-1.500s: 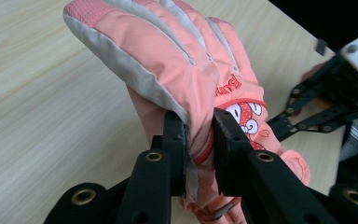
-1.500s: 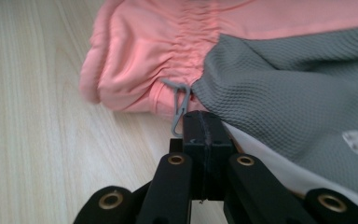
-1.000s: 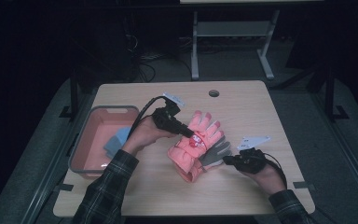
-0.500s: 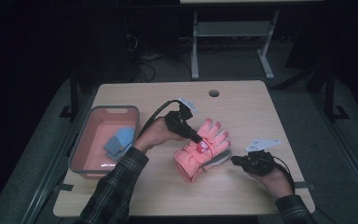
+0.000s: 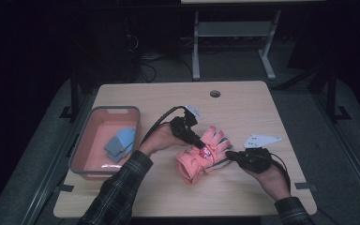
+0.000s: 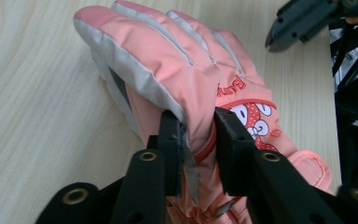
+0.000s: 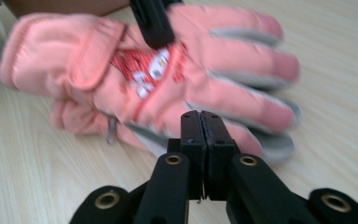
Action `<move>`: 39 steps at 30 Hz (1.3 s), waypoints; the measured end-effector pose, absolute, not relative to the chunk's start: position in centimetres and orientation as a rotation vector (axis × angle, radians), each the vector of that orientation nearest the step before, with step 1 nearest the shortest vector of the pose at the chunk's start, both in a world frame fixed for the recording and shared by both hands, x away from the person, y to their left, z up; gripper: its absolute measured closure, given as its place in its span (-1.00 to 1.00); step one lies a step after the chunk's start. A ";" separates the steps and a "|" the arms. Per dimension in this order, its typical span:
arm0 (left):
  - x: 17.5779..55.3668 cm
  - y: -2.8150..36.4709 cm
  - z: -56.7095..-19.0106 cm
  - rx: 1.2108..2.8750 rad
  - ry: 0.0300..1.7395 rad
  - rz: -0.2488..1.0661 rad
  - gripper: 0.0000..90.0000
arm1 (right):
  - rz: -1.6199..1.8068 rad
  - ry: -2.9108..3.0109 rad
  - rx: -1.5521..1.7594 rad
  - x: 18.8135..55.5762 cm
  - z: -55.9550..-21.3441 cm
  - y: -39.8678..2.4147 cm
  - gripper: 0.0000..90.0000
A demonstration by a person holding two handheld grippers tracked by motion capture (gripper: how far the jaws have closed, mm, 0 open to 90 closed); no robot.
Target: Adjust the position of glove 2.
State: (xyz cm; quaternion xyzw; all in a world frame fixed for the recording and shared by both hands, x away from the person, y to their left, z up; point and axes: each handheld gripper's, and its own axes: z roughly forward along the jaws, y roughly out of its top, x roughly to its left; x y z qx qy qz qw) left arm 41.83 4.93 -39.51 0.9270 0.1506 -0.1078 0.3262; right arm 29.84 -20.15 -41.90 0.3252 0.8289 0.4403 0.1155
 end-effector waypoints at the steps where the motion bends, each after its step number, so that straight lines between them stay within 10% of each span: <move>1: 41.8 5.0 -39.4 2.419 0.399 -0.280 0.55 | 1.290 2.430 0.943 30.0 -41.7 -19.8 0.98; 10: 41.1 5.3 -38.2 2.362 0.408 -0.207 -0.07 | 1.305 2.411 0.913 31.1 -40.8 -18.1 0.99; 39: 37.0 9.4 -40.4 2.283 0.613 -0.064 -0.45 | 1.177 2.519 0.947 33.1 -42.7 -15.2 1.00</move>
